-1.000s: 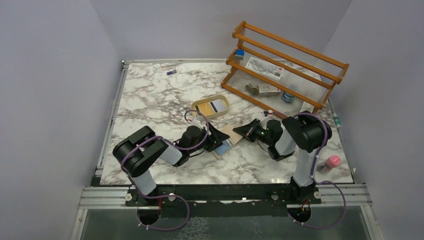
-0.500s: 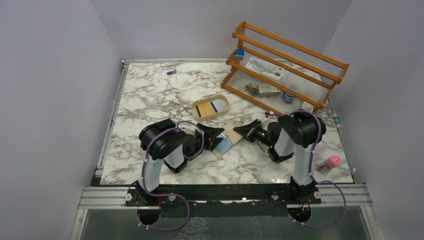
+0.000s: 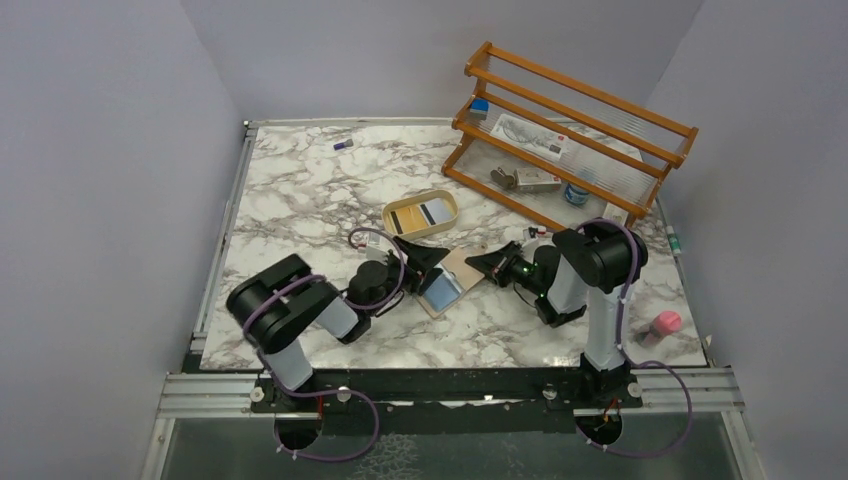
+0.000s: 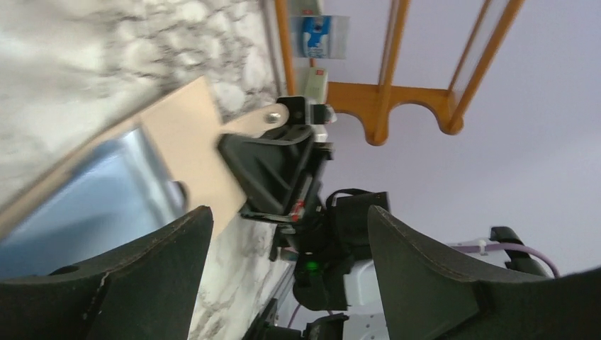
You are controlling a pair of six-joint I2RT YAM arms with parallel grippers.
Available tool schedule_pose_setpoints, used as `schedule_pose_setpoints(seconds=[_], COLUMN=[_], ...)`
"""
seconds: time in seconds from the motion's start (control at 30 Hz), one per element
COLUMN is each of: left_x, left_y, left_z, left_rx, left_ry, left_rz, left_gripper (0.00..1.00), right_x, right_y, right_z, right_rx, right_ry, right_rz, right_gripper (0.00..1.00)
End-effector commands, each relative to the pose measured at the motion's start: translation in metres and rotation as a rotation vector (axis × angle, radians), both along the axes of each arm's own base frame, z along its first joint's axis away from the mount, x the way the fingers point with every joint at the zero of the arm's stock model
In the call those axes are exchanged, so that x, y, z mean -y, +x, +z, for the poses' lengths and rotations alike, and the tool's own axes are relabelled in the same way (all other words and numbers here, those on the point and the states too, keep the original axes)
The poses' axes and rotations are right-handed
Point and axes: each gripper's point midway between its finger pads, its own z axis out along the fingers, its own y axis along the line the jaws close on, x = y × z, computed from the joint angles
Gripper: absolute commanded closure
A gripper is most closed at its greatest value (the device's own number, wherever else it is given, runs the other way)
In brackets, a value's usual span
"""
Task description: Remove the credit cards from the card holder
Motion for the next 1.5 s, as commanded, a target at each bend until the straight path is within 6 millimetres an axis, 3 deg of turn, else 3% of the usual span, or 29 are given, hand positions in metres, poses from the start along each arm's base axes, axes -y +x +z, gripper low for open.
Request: schedule_pose_setpoints(seconds=[0.0, 0.1, 0.47, 0.7, 1.03, 1.47], left_x=[-0.006, -0.008, 0.008, 0.015, 0.016, 0.015], left_y=[0.008, 0.009, 0.003, 0.004, 0.008, 0.014], left_z=[0.022, 0.031, 0.016, 0.035, 0.01, 0.017], left_rx=[0.071, 0.067, -0.044, -0.002, -0.062, -0.019], left_ry=[0.167, 0.155, 0.077, -0.027, -0.02, -0.127], left_rz=[0.027, 0.033, -0.015, -0.026, -0.008, 0.023], left_gripper=[0.17, 0.16, 0.16, 0.16, 0.16, 0.16], right_x=[-0.007, -0.008, -0.01, -0.012, -0.012, -0.013], right_y=[0.003, 0.005, 0.008, 0.013, 0.011, 0.005], right_z=[0.039, 0.042, 0.057, 0.068, 0.082, 0.089], right_rx=[0.162, 0.168, 0.201, 0.226, 0.249, 0.245], right_ry=[0.063, 0.068, 0.108, 0.14, 0.173, 0.211], right_rz=[0.031, 0.033, 0.026, 0.026, 0.03, 0.045], right_gripper=[0.99, 0.99, 1.0, 0.99, 0.99, 0.99])
